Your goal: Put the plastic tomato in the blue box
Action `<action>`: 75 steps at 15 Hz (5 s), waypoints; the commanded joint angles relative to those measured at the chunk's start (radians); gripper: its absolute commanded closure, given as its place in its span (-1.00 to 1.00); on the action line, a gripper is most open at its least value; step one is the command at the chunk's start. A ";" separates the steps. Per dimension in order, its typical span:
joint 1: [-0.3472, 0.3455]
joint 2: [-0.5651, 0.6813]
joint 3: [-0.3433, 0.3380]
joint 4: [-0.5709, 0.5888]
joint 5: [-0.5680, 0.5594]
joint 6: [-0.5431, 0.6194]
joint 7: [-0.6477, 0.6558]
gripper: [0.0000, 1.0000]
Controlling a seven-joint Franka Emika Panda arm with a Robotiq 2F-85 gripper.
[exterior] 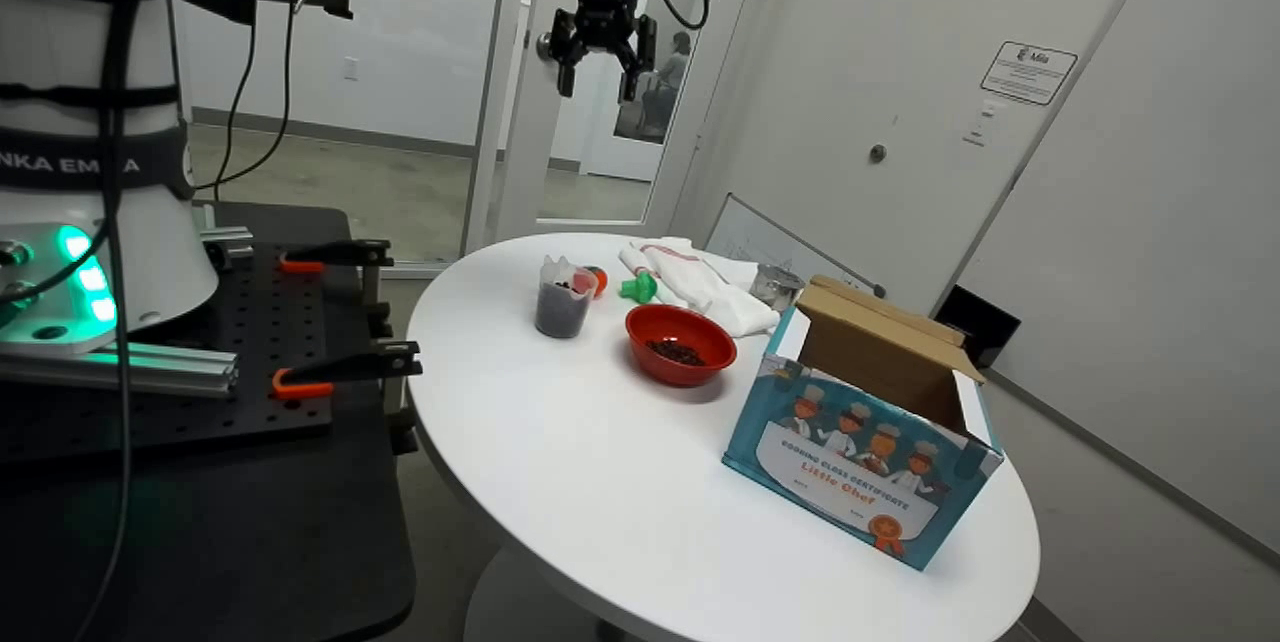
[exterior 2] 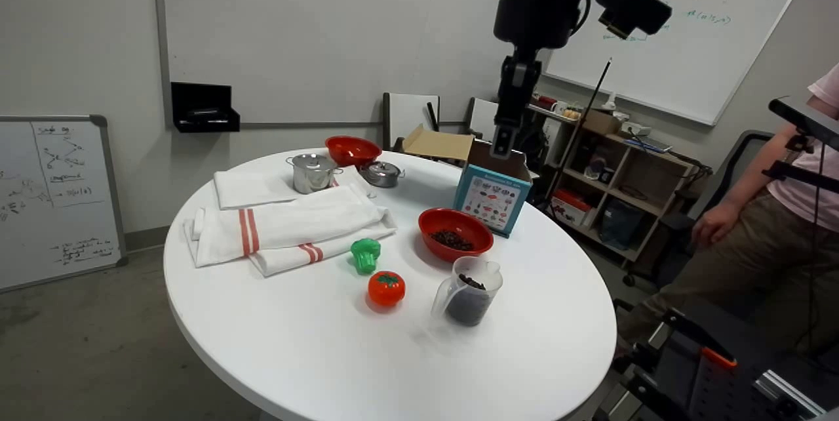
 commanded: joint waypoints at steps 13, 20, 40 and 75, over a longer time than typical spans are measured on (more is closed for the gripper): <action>0.014 0.159 -0.020 0.112 -0.005 -0.005 0.079 -1.00; 0.011 0.234 -0.035 0.162 -0.008 -0.007 0.078 -1.00; -0.001 0.556 -0.092 0.359 0.096 -0.039 0.006 -1.00; 0.089 0.911 -0.151 0.727 0.081 -0.099 0.065 -1.00</action>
